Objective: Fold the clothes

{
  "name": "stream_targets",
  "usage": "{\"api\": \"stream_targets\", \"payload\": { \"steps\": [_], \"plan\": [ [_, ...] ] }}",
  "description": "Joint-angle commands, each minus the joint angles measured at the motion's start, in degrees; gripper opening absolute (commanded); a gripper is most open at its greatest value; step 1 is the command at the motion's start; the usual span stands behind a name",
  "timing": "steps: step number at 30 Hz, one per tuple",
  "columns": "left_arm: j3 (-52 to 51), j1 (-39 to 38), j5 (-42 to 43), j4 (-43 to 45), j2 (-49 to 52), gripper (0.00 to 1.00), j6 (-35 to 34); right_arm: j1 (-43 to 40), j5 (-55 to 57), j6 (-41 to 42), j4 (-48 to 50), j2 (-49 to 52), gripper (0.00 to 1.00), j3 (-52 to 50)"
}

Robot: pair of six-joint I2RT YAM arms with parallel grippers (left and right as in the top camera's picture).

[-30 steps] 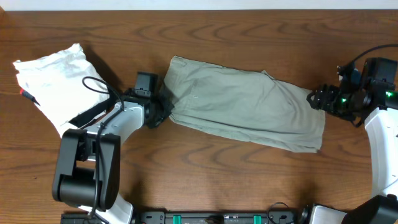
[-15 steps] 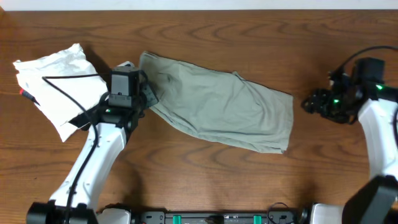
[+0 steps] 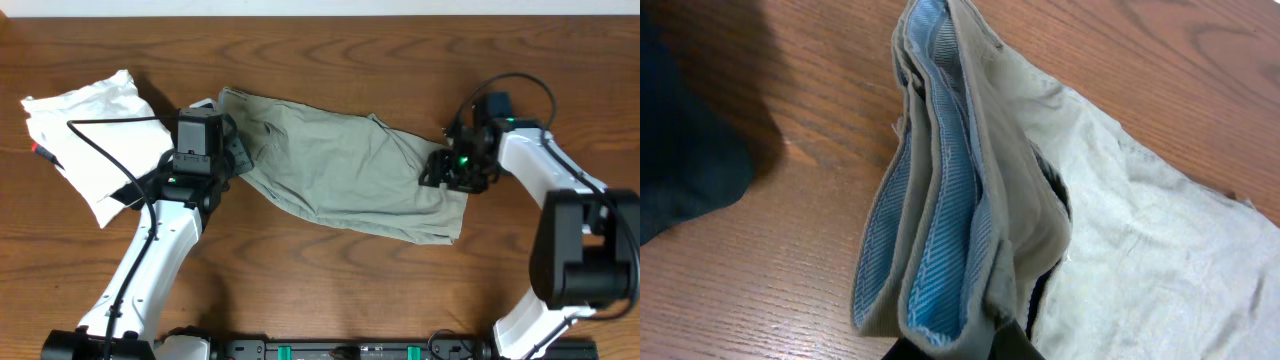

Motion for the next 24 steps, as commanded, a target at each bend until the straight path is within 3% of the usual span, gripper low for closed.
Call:
{"api": "stream_targets", "payload": {
  "steps": [1, 7, 13, 19, 24],
  "plan": [
    [0.17, 0.28, -1.07, 0.15, -1.01, 0.06, 1.14, 0.46, -0.17, 1.18, 0.55, 3.23, 0.65, 0.04],
    [0.17, 0.28, 1.25, 2.49, -3.41, 0.06, 1.36, 0.46, 0.96, 1.2, 1.09, 6.19, 0.65, 0.04],
    [0.17, -2.45, 8.0, 4.87, -7.02, 0.06, 11.3, 0.5, 2.21, 1.6, 1.07, 6.23, 0.66, 0.04],
    [0.17, -11.54, 8.15, 5.11, -7.48, 0.06, 22.88, 0.59, 2.21, 2.21, 0.22, 6.23, 0.66, 0.04],
    [0.17, -19.52, 8.15, 7.91, -7.06, 0.06, 25.2, 1.22, 2.86, 2.84, -1.09, 6.23, 0.66, 0.04]
  ]
}}
